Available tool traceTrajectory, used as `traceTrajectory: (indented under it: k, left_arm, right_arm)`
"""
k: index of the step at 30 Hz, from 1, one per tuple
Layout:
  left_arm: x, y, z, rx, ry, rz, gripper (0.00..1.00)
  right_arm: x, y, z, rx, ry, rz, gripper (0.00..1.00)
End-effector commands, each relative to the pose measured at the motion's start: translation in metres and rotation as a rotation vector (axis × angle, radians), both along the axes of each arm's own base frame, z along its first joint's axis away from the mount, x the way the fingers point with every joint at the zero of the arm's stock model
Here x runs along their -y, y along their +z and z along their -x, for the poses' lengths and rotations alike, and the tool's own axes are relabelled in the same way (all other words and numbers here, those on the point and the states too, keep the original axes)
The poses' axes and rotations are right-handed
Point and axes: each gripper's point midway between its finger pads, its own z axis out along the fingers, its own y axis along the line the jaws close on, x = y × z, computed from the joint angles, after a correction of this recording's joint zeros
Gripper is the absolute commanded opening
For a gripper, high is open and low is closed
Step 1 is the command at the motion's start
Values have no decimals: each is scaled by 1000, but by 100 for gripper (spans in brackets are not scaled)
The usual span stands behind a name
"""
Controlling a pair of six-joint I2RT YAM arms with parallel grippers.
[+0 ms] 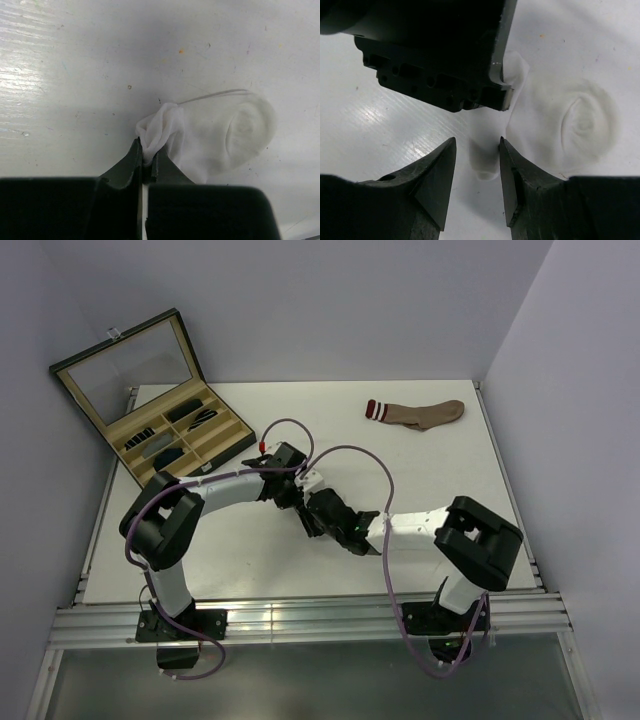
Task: Roll the socks
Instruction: Roll the sock at the center of the board.
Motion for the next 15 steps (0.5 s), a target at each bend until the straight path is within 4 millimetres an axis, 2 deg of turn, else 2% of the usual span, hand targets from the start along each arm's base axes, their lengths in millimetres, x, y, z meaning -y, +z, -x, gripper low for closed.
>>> traceTrajectory:
  k: [1,4,6,7,8,10,11,15]
  left_arm:
    - [-10,-10,12,-46,-23,-68,0]
    - [-9,-10,12,-48,-26,-61,0]
    - [-8,-10,11,-47,-25,-59,0]
    - [-8,-11,12,-47,-25,-59,0]
    - [-8,-10,11,-45,-24,-54,0]
    - [-7,-9,12,-40,-22,-44,2]
    - [-7,-7,11,-32,-17,-41,4]
    - [-9,-2,8,-2,11,-28,28]
  right_arm:
    - [-8,7,-11,58,-8,22,47]
    - [-5,-8,-11,36,-16,70,43]
    - [-1,-16,-12,24,-37,90,34]
    - [1,-21,-11,18,-39,105,30]
    - [3,-23,-10,10,-46,109,20]
    - [6,-28,-8,-12,-43,115,11]
    - [7,-29,-7,-22,-45,110,2]
    - [13,-27,-10,-78,-36,43,0]
